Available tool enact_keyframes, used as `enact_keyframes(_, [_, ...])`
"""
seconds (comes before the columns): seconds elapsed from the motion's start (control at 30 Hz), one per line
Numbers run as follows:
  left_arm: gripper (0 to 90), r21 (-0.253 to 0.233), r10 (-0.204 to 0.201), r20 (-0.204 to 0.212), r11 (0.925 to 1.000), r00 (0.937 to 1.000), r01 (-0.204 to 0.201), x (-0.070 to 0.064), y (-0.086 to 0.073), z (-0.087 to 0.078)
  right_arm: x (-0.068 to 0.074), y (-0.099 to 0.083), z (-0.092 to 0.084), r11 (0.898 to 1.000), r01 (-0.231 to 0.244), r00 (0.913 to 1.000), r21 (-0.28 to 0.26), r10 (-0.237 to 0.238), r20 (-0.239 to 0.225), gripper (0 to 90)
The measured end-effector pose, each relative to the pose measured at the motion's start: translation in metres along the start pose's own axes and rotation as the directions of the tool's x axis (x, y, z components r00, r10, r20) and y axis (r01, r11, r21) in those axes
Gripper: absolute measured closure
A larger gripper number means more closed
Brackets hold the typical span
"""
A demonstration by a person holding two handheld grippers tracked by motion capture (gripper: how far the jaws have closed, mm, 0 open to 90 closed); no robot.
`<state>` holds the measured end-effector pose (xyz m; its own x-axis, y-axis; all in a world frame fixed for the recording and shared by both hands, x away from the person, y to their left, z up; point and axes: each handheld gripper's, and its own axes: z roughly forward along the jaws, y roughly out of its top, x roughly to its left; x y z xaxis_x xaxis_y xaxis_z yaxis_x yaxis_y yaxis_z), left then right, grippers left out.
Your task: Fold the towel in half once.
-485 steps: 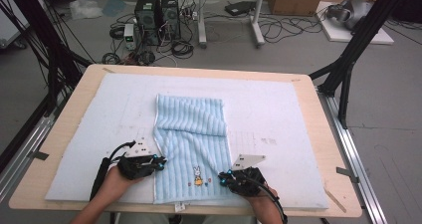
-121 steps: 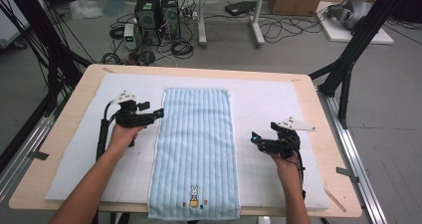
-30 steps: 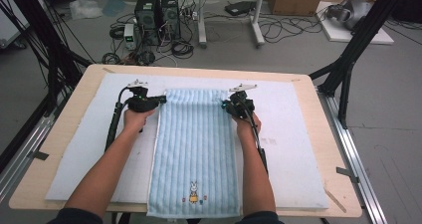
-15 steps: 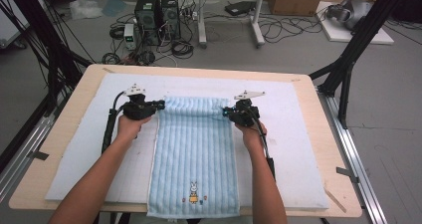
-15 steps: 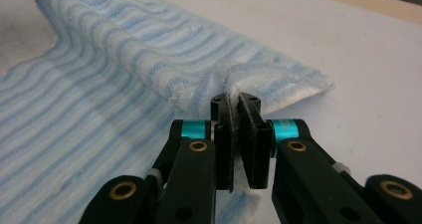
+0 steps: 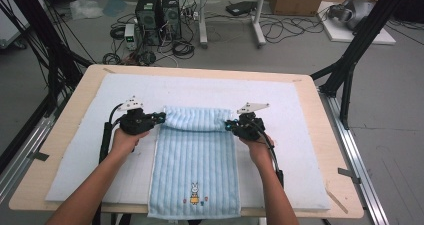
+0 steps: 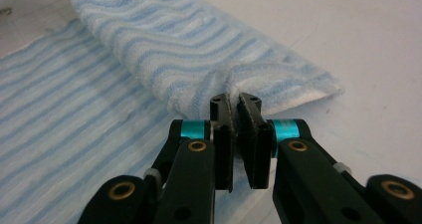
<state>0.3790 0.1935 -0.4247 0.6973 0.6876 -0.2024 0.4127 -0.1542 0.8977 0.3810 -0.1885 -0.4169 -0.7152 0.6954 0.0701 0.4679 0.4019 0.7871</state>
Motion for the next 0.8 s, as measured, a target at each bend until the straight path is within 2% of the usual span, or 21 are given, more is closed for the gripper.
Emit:
enact_keyframes(0.13, [85.6, 0.005, 0.002, 0.017, 1.0000, 0.9999, -0.002, -0.005, -0.011, -0.006, 0.007, -0.003, -0.006, 1.000, 0.022, 0.9998, -0.015, -0.022, 0.002, 84.8])
enact_keyframes(0.37, [85.5, 0.059, 0.027, 0.015, 0.9979, 0.9995, -0.028, -0.010, -0.020, -0.007, 0.012, -0.026, -0.009, 1.000, -0.004, 0.9999, -0.005, 0.004, -0.015, 84.4])
enact_keyframes(0.47, [84.6, 0.077, 0.033, -0.002, 0.9965, 0.9994, -0.033, -0.012, -0.026, -0.006, 0.015, -0.028, -0.010, 1.000, 0.005, 1.0000, 0.017, -0.005, 0.003, 78.4])
enact_keyframes(0.5, [80.8, 0.075, 0.024, -0.009, 0.9969, 0.9997, -0.023, -0.011, -0.026, -0.006, 0.015, -0.029, -0.011, 1.000, 0.001, 1.0000, 0.004, -0.001, 0.007, 75.3])
enact_keyframes(0.57, [58.6, 0.059, -0.014, -0.049, 0.9981, 0.9987, 0.017, -0.007, -0.026, -0.007, 0.013, -0.030, -0.014, 1.000, -0.018, 0.9996, -0.011, 0.018, 0.022, 65.6])
enact_keyframes(0.6, [52.2, 0.053, -0.022, -0.061, 0.9983, 0.9979, 0.025, -0.005, -0.026, -0.007, 0.011, -0.030, -0.017, 0.999, -0.038, 0.9986, -0.029, 0.039, 0.035, 60.3])
enact_keyframes(0.67, [44.2, 0.032, -0.046, -0.095, 0.9983, 0.9944, 0.049, 0.000, -0.025, -0.007, 0.007, -0.030, -0.020, 0.996, -0.068, 0.9958, -0.057, 0.071, 0.057, 52.5])
enact_keyframes(0.7, [42.0, 0.020, -0.064, -0.105, 0.9975, 0.9923, 0.067, 0.003, -0.024, -0.007, 0.005, -0.030, -0.022, 0.993, -0.085, 0.9938, -0.077, 0.090, 0.065, 51.7])
enact_keyframes(0.8, [39.1, 0.036, -0.090, -0.113, 0.9949, 0.9896, 0.095, 0.011, -0.018, -0.003, -0.002, -0.029, -0.023, 0.990, -0.114, 0.9884, -0.089, 0.122, 0.091, 47.4])
